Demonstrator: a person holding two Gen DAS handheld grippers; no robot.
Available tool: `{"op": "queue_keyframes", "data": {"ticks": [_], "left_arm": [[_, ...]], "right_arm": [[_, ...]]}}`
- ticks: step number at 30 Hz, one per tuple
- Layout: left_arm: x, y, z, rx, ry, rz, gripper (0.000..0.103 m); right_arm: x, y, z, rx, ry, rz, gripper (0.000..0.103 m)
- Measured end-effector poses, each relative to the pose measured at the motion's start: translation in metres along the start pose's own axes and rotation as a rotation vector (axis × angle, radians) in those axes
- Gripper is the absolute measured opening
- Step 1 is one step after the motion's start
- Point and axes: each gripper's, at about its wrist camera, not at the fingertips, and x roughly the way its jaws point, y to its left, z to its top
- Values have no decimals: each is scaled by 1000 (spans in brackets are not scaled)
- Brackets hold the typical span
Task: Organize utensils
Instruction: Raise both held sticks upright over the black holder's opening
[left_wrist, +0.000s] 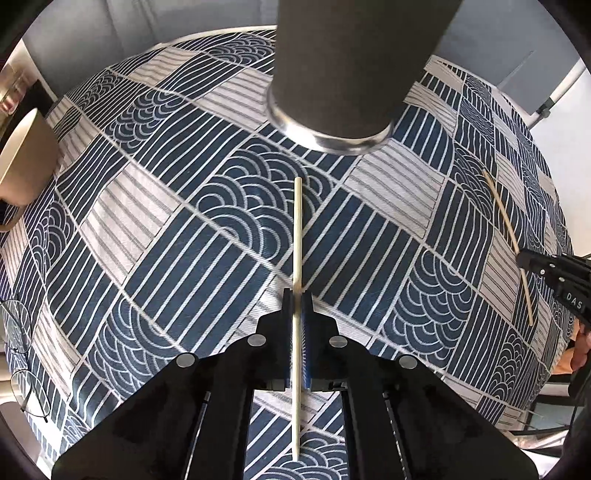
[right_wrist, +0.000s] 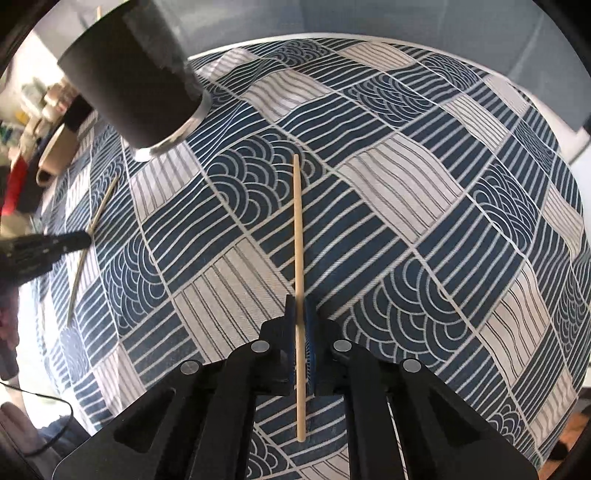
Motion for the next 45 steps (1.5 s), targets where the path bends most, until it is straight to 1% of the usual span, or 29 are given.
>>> {"op": "queue_keyframes", "data": {"ticks": [1,4,6,10,15,19,25,29,33,37,40,42,44,45], "left_arm": [[0,2,-1,-2,4,0,5],[-4,7,-4,4,9,34,5],[-8,16,-3,-21,9,15,5],[-23,26,5,-24,-22,28,5],[-53,37,25,-26,-87,34,5],[-75,37,47,-23,-152,38,5],[-117,29,77,-6,-260,28,5],[-140,24,91,11,-315,15,5],[-155,17,108,24,-354,25,5],[-165,14,124,16,-386,11,5],[-174,10,138,14,-425,-17,5],[-178,7,144,16,-449,-45,5],[-181,4,151,31,-480,-91,5],[-183,2,153,38,-491,-103,5]], "right_arm": [[-1,-2,-1,7,-3,2,4],[-6,-9,3,36,-15,-7,5],[-12,-12,7,55,-32,5,5],[-25,-9,17,62,-77,27,5],[-44,5,35,41,-132,60,5],[-61,22,59,5,-183,97,5],[-86,55,92,-45,-260,143,5],[-106,70,115,-74,-313,165,5],[-124,84,136,-110,-356,178,5],[-135,95,154,-137,-382,196,5],[-139,101,167,-157,-408,206,5],[-141,105,176,-163,-426,216,5],[-142,107,183,-170,-450,244,5],[-142,107,187,-169,-458,254,5]]}}
